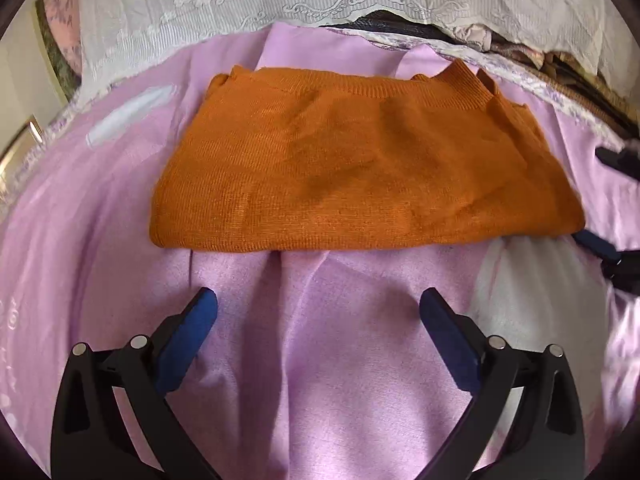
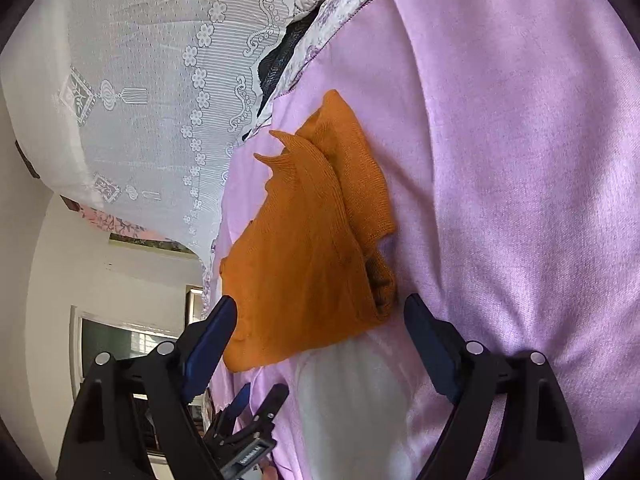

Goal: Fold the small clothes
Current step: 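Move the left tool to the cardigan's side edge and close on it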

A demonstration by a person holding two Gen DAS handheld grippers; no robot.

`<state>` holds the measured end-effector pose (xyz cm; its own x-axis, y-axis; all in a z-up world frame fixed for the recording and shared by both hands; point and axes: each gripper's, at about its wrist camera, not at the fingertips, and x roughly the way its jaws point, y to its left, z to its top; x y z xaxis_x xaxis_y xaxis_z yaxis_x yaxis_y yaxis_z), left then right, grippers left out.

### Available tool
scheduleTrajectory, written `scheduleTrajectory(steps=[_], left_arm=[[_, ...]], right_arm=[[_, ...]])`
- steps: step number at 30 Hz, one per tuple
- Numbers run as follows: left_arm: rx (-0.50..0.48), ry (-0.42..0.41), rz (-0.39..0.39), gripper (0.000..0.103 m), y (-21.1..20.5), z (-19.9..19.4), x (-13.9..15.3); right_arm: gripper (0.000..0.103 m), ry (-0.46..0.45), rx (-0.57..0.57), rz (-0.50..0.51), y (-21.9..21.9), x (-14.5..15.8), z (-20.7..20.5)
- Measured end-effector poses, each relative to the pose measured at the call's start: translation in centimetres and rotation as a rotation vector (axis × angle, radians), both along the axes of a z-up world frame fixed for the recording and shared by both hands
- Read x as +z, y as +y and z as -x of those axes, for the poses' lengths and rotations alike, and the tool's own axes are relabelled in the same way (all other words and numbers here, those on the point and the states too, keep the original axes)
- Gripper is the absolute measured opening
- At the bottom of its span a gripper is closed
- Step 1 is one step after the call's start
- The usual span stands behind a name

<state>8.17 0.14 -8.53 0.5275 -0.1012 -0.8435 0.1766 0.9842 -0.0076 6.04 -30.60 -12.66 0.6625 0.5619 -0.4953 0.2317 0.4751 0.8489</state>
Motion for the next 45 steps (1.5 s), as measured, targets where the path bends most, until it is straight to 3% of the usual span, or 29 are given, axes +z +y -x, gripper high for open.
scheduleTrajectory(steps=[4,7,8,9,12,19,29,34,39,42,45], left_arm=[[-0.003,0.068,0.318,0.099,3.7,-1.2,0.8],[-0.045,0.168,0.693,0.099,6.4,-1.9,0.2],[-0.051,0.194,0.790,0.098,7.0,-1.9,-0.1],[-0.050,0.201,0.839,0.098,7.3,-1.9,-0.2],[-0.030,0.201,0.844,0.098,7.2,-1.8,-0.5],[0.128,0.133,0.796,0.098,7.7,-4.9,-0.6],[0.144,0.106,0.850,0.098,9.3,-10.0,-0.6],[0.145,0.106,0.802,0.087,9.1,-10.0,-0.5],[0.142,0.097,0.732,0.083,8.5,-9.7,-0.4],[0.138,0.080,0.679,0.084,7.8,-9.7,-0.3],[0.096,0.062,0.632,0.098,6.6,-9.8,-0.1]], right_arm=[[0.087,-0.018,-0.012,0.024,0.1,-0.2,0.0],[0.087,-0.040,-0.019,0.023,0.0,-0.2,0.1],[0.087,-0.045,-0.019,0.026,0.0,-0.2,0.0],[0.087,-0.049,-0.018,0.032,0.0,-0.2,0.0],[0.087,-0.059,-0.011,0.060,0.2,-0.2,-0.1],[0.087,-0.101,-0.026,0.144,0.9,0.1,0.1],[0.099,-0.179,-0.026,0.333,2.8,0.7,-0.8],[0.092,-0.183,-0.099,0.325,2.2,0.6,-0.6],[0.091,-0.141,-0.063,0.455,3.6,0.8,-1.1],[0.093,-0.130,-0.044,0.516,4.4,0.9,-1.3],[0.094,-0.127,-0.033,0.533,4.6,0.8,-1.5]])
